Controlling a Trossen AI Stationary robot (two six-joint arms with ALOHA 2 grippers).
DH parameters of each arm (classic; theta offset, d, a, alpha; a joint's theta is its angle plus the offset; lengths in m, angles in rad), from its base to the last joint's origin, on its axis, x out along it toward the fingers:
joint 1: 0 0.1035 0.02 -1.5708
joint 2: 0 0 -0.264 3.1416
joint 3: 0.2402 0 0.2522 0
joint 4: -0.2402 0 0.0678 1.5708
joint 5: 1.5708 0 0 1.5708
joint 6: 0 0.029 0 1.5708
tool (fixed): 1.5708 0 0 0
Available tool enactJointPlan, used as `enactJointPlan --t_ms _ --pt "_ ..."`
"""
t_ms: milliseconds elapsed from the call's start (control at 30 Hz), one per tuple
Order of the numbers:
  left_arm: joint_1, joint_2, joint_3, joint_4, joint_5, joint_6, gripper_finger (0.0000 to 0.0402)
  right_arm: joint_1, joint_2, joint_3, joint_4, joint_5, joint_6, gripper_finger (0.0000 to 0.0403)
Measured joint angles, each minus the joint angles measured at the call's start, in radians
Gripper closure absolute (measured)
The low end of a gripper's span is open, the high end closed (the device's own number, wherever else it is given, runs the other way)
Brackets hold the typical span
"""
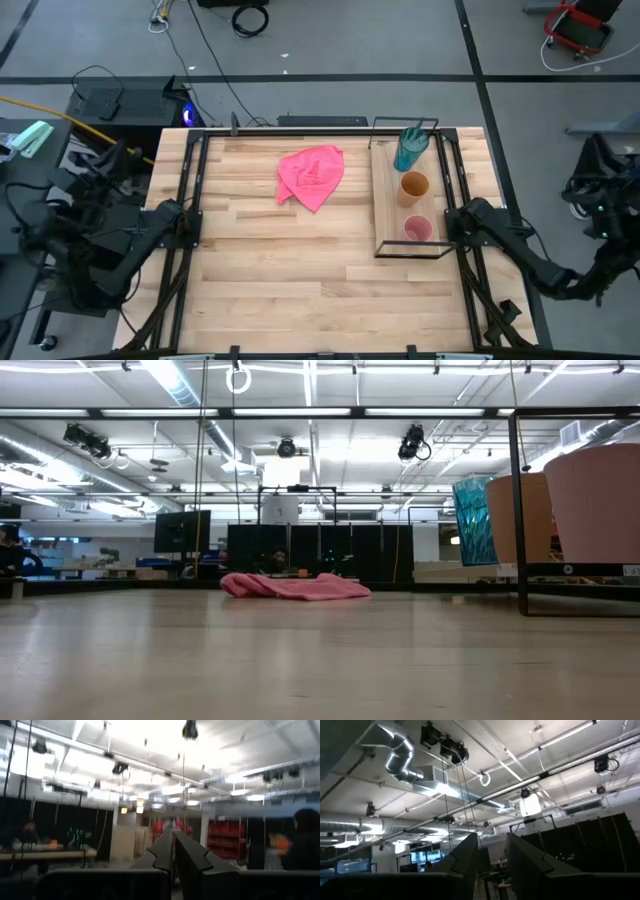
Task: Stack small to large cups/mugs on shelf
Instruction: Return to Home Position
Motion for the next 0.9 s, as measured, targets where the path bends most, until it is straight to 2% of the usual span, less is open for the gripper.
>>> enactJointPlan --t_ms 200,400,567,733,900 --pt "0.002 0.000 -0.003 -0.014 0.000 0.023 0.0368 -0.026 0.000 -0.018 -0.005 0.000 0.021 0.0294" --pt "0.002 0.000 -0.039 0.005 -0.050 0.077 0.0367 -0.032 0.000 -0.174 0.190 0.000 0.015 0.0294" --pt "0.002 0.000 -0.174 0.065 -0.117 0.055 0.0373 -0.030 0.000 -0.372 0.309 0.000 0.059 0.0294" --pt "0.001 0.000 -0.345 0.250 -0.113 0.006 0.0371 -0.031 0.000 -0.510 0.433 0.000 0.064 0.0294" --pt "0.001 0.000 -0.496 0.341 -0.112 -0.055 0.0365 -0.031 -0.001 -0.625 0.443 0.040 0.084 0.0294"
